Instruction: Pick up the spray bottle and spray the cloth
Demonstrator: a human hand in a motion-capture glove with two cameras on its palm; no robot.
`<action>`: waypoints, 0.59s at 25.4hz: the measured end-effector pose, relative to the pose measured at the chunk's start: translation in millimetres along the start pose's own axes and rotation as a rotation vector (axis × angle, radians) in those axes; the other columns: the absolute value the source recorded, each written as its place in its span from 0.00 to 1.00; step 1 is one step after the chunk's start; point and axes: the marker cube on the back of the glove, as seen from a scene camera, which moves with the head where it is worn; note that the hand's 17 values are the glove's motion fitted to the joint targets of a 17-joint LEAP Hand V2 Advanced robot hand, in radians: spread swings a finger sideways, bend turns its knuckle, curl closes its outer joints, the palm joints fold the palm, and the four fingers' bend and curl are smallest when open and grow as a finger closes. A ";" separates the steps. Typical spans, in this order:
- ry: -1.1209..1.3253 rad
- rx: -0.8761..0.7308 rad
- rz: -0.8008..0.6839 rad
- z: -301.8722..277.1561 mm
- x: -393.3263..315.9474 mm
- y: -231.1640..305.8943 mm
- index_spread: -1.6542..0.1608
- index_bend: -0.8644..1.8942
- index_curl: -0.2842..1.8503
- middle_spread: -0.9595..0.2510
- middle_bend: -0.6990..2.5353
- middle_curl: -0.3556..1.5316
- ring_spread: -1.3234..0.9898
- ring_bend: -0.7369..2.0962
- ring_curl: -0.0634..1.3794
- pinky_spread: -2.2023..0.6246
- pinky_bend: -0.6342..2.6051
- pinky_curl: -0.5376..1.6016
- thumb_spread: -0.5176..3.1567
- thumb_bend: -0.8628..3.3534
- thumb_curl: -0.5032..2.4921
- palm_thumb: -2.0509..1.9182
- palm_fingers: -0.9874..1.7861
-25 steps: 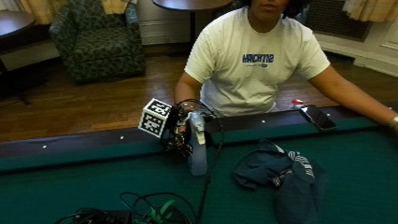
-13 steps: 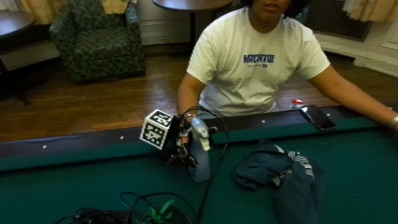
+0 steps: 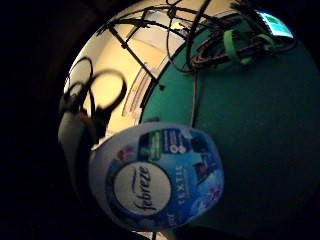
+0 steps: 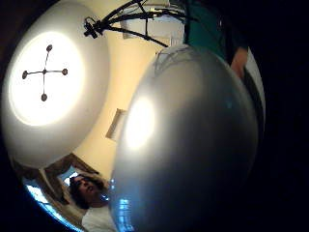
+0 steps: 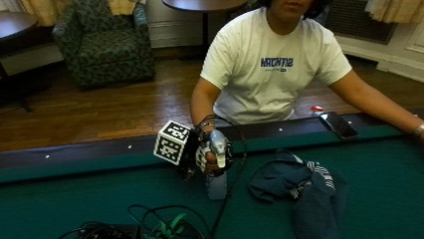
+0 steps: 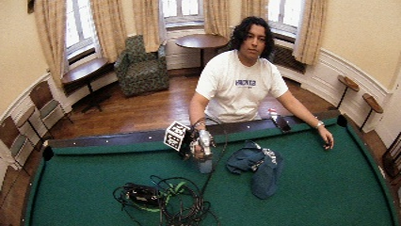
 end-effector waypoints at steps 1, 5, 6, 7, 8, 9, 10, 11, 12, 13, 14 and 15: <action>0.003 0.006 -0.007 0.1 -0.4 -0.6 0.75 0.38 0.26 0.61 0.33 0.42 0.48 0.48 0.32 0.71 0.33 0.43 0.34 0.21 0.32 0.74 0.84; 0.042 0.056 -0.053 -1.1 -2.4 0.2 0.75 0.41 0.29 0.61 0.37 0.45 0.49 0.51 0.34 0.69 0.31 0.43 0.31 0.21 0.34 0.74 0.89; 0.057 0.060 -0.070 -1.8 -4.2 1.7 0.75 0.42 0.29 0.61 0.37 0.45 0.49 0.51 0.34 0.69 0.31 0.43 0.31 0.21 0.34 0.75 0.89; 0.074 0.058 -0.089 -3.3 -7.3 3.5 0.76 0.43 0.30 0.61 0.38 0.45 0.49 0.51 0.35 0.68 0.31 0.43 0.30 0.21 0.35 0.75 0.89; 0.094 0.056 -0.109 -5.9 -12.0 5.0 0.76 0.43 0.31 0.61 0.38 0.46 0.49 0.51 0.35 0.68 0.31 0.43 0.29 0.21 0.35 0.75 0.89; 0.117 0.060 -0.135 -9.6 -19.1 5.4 0.76 0.44 0.31 0.61 0.39 0.46 0.49 0.51 0.35 0.68 0.31 0.43 0.28 0.21 0.35 0.75 0.89; 0.145 0.073 -0.166 -14.3 -28.7 3.9 0.76 0.45 0.32 0.61 0.39 0.46 0.49 0.51 0.35 0.68 0.32 0.44 0.28 0.21 0.36 0.75 0.89; 0.179 0.094 -0.203 -19.5 -40.7 0.3 0.76 0.45 0.32 0.61 0.39 0.47 0.49 0.51 0.35 0.68 0.32 0.44 0.27 0.20 0.36 0.75 0.89; 0.222 0.119 -0.243 -24.8 -53.9 -4.6 0.77 0.46 0.33 0.62 0.40 0.47 0.49 0.51 0.36 0.68 0.32 0.44 0.27 0.20 0.36 0.75 0.89; 0.275 0.142 -0.284 -29.8 -67.0 -9.7 0.77 0.46 0.33 0.62 0.40 0.47 0.49 0.51 0.36 0.67 0.32 0.44 0.26 0.20 0.37 0.75 0.89; 0.341 0.160 -0.327 -34.3 -79.7 -14.1 0.77 0.46 0.33 0.62 0.40 0.47 0.48 0.52 0.36 0.67 0.32 0.44 0.26 0.20 0.37 0.75 0.88; 0.421 0.171 -0.375 -37.8 -92.1 -17.6 0.77 0.47 0.34 0.62 0.41 0.47 0.48 0.52 0.36 0.67 0.32 0.44 0.25 0.20 0.37 0.75 0.88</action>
